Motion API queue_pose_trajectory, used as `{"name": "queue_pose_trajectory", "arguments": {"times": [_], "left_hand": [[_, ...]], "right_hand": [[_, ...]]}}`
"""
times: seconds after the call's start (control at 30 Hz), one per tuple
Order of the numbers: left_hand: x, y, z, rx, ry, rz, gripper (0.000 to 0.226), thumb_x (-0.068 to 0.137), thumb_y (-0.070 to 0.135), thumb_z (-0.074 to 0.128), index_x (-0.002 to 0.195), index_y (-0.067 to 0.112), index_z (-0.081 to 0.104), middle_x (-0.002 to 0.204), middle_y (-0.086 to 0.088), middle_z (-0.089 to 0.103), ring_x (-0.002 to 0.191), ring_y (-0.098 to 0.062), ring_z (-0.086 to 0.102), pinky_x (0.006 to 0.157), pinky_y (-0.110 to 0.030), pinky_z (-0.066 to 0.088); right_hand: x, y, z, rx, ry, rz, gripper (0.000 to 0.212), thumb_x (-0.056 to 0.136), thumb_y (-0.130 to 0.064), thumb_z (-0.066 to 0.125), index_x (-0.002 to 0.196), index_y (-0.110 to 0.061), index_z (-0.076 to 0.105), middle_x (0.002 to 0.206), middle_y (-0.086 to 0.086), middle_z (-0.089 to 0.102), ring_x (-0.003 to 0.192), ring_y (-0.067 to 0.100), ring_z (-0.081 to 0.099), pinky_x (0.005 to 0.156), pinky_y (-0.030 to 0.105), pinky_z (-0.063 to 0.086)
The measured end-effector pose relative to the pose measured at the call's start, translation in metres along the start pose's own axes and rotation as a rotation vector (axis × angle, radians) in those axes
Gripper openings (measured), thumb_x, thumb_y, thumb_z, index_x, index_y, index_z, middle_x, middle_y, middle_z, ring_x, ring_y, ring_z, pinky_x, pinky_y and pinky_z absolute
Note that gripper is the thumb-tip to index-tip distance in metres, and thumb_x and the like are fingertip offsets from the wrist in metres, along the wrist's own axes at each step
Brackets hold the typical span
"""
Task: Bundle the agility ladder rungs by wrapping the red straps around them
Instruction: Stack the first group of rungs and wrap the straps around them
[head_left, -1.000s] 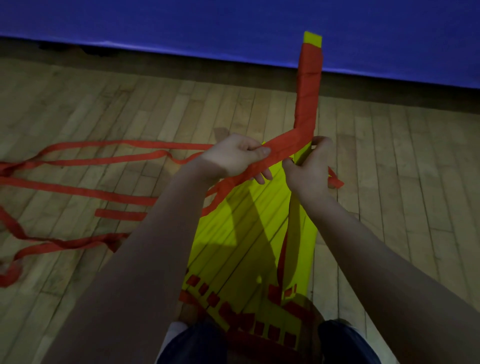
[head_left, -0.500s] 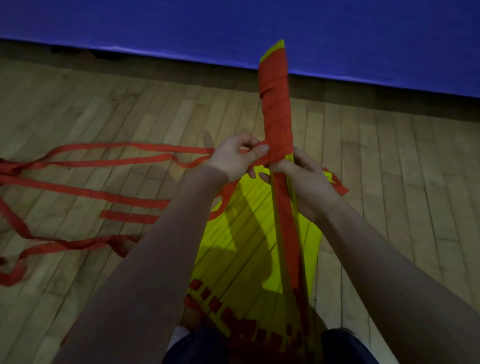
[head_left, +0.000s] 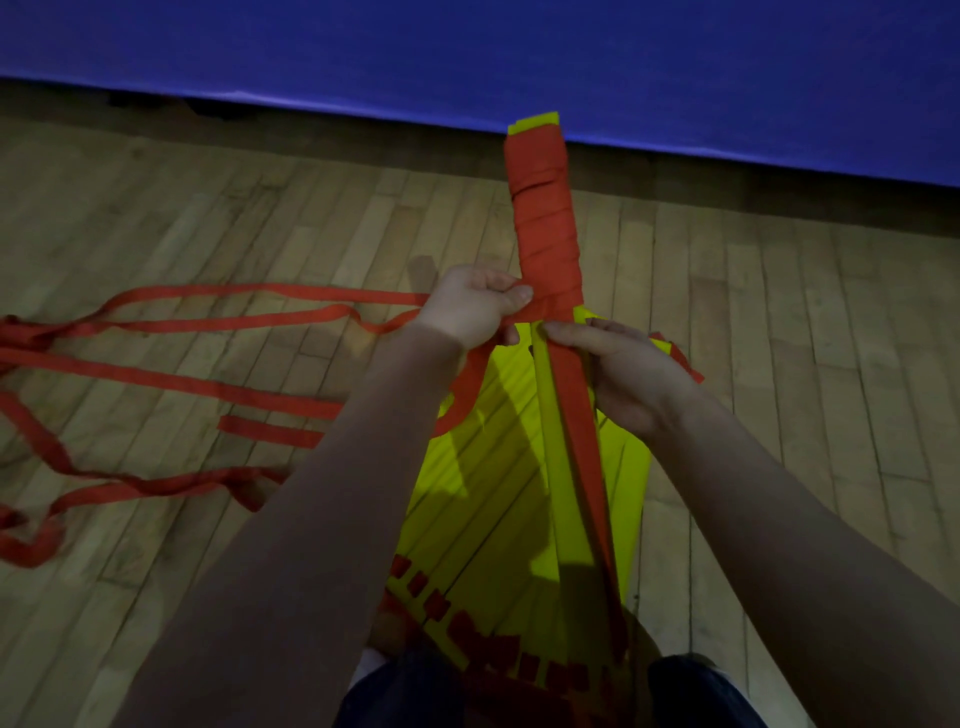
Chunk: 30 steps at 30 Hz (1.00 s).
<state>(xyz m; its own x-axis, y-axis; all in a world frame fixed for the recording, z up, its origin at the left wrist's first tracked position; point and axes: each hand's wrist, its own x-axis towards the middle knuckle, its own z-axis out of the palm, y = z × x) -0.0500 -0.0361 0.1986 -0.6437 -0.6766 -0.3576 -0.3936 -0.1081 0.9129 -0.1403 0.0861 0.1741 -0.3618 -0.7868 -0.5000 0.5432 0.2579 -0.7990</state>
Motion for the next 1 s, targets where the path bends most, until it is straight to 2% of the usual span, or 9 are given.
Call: {"name": "queue_pose_trajectory", "arguments": {"times": [0.1,0.17,0.27,0.33,0.4,0.5,0.6,0.83,1.0], "left_hand": [[0.002,0.001,0.004,-0.018,0.145,-0.062,0.014,0.091,0.007,0.062,0.078,0.009,0.057,0.041,0.005,0.055,0.029,-0.001,0.045,0.045,-0.018,0.040],[0.003,0.003,0.009,-0.059,0.255,-0.087,0.024,0.091,0.008,0.061,0.070,0.015,0.051,0.031,0.009,0.050,0.029,-0.002,0.045,0.049,-0.020,0.040],[0.002,0.008,0.015,-0.158,0.382,-0.097,0.027,0.091,0.007,0.059,0.067,0.015,0.049,0.027,0.007,0.047,0.028,-0.005,0.043,0.042,-0.016,0.034],[0.000,0.010,0.017,-0.207,0.439,-0.092,0.028,0.091,0.007,0.058,0.065,0.015,0.049,0.027,0.007,0.047,0.032,-0.008,0.045,0.043,-0.016,0.035],[0.000,0.010,0.016,-0.252,0.469,-0.068,0.029,0.090,0.006,0.058,0.063,0.015,0.050,0.028,0.007,0.048,0.043,-0.017,0.047,0.054,-0.024,0.039],[-0.001,0.010,0.014,-0.259,0.428,-0.009,0.026,0.090,0.006,0.060,0.065,0.013,0.054,0.034,0.004,0.053,0.042,-0.016,0.051,0.060,-0.031,0.044],[-0.004,0.013,0.014,-0.243,0.283,0.062,0.024,0.091,0.007,0.060,0.068,0.011,0.059,0.042,0.001,0.060,0.038,-0.012,0.056,0.053,-0.021,0.048],[-0.005,0.014,0.005,-0.100,-0.085,0.142,0.006,0.087,0.007,0.067,0.081,0.008,0.068,0.064,-0.004,0.071,0.059,-0.010,0.068,0.058,-0.019,0.054],[-0.004,0.014,-0.005,0.077,-0.067,0.234,0.009,0.090,0.008,0.063,0.081,0.009,0.064,0.057,0.002,0.064,0.048,-0.004,0.062,0.050,-0.017,0.048]], "right_hand": [[0.000,0.000,0.005,-0.143,0.124,-0.026,0.022,0.083,-0.013,0.071,0.100,-0.008,0.058,0.091,0.010,0.066,0.075,0.018,0.063,0.064,0.027,0.052],[0.001,0.002,0.012,-0.298,0.203,-0.079,0.042,0.079,-0.015,0.077,0.108,-0.018,0.047,0.084,-0.001,0.061,0.059,0.008,0.057,0.048,0.019,0.044],[-0.003,0.007,0.025,-0.711,0.275,-0.308,0.067,0.077,-0.012,0.079,0.124,-0.019,0.033,0.093,-0.005,0.054,0.074,0.008,0.055,0.061,0.008,0.041],[-0.004,0.013,0.029,-0.955,0.325,-0.485,0.077,0.074,-0.011,0.079,0.135,-0.008,0.032,0.117,0.008,0.047,0.103,0.024,0.052,0.085,0.019,0.039],[-0.002,0.017,0.029,-1.110,0.376,-0.570,0.072,0.073,-0.007,0.077,0.132,-0.002,0.036,0.124,0.016,0.038,0.113,0.036,0.047,0.092,0.032,0.039],[-0.002,0.019,0.028,-1.276,0.451,-0.565,0.055,0.078,-0.001,0.065,0.127,-0.004,0.042,0.124,0.017,0.038,0.105,0.042,0.051,0.076,0.040,0.045],[-0.004,0.017,0.024,-1.444,0.550,-0.468,0.054,0.090,-0.011,0.054,0.141,-0.012,0.036,0.126,0.015,0.043,0.096,0.041,0.057,0.061,0.036,0.037],[-0.004,0.015,0.009,-1.111,0.549,-0.572,0.043,0.092,0.001,0.044,0.134,-0.006,0.043,0.121,0.018,0.056,0.100,0.041,0.058,0.076,0.050,0.048],[-0.004,0.008,0.006,-0.757,0.503,-0.547,0.024,0.090,0.000,0.050,0.106,-0.018,0.053,0.094,0.011,0.064,0.083,0.030,0.065,0.071,0.049,0.052]]}}
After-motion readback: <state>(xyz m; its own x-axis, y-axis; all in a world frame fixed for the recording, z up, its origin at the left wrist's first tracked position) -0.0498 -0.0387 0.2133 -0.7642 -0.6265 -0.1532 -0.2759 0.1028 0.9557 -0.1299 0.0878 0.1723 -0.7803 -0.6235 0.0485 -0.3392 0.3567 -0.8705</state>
